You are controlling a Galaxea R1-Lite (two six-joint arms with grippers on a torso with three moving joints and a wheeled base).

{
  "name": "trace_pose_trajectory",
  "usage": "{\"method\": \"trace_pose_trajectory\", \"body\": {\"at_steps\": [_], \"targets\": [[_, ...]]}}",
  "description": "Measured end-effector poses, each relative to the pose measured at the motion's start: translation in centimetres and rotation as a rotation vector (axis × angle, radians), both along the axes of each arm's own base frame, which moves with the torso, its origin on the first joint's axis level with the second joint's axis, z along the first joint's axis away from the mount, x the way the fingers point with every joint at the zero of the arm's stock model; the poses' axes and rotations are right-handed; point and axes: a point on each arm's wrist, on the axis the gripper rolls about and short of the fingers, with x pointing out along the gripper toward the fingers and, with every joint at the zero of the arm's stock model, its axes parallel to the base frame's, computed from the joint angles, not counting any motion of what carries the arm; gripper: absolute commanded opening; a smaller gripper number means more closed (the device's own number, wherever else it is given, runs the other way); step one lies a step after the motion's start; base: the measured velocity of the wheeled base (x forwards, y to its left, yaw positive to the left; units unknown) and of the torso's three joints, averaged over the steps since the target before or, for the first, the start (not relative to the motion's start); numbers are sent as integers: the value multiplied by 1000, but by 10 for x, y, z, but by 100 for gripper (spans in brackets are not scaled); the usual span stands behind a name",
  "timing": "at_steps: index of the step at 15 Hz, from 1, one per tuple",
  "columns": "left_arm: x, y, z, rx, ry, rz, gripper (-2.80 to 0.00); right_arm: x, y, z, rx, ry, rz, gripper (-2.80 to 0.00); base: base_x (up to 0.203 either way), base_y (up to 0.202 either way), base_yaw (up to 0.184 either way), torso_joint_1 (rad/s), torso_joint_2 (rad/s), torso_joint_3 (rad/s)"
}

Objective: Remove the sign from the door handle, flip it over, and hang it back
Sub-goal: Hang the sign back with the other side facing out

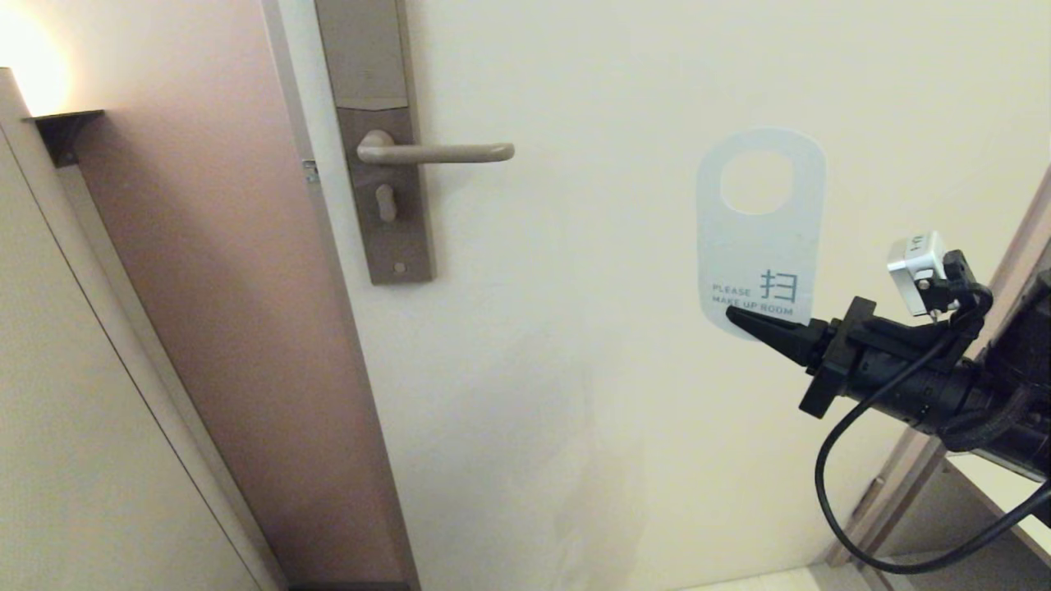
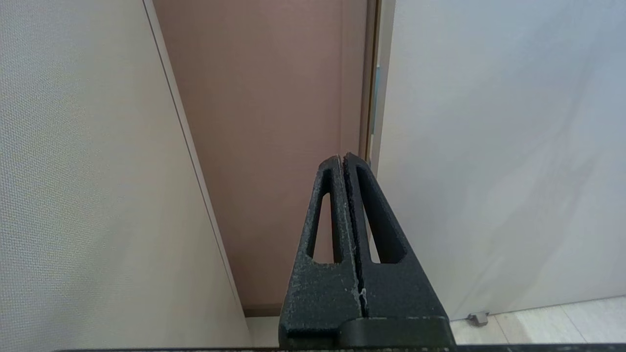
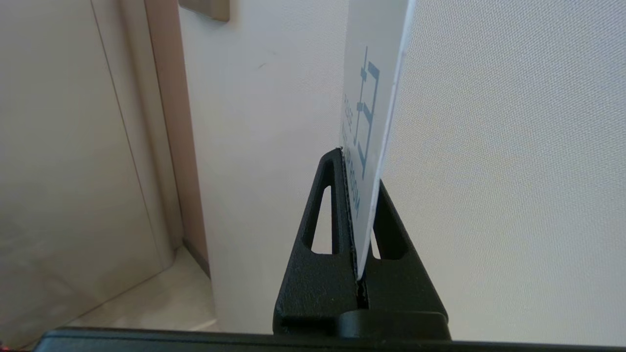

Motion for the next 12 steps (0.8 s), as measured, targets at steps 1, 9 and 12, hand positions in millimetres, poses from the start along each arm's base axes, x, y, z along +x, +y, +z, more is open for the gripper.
{"method": "trace_pose_trajectory", "body": {"at_steps": [1,9,12], "targets": [[0,0,0,0,0,0,-280,3,1,1,4,-4,1,-280,0,0,0,0,0,0],[0,0,0,0,0,0,-280,19,6,4,58,29,20,-280,0,0,0,0,0,0],[0,0,0,0,0,0,-280,16,16,4,56,31,82,-280,0,0,0,0,0,0]]}}
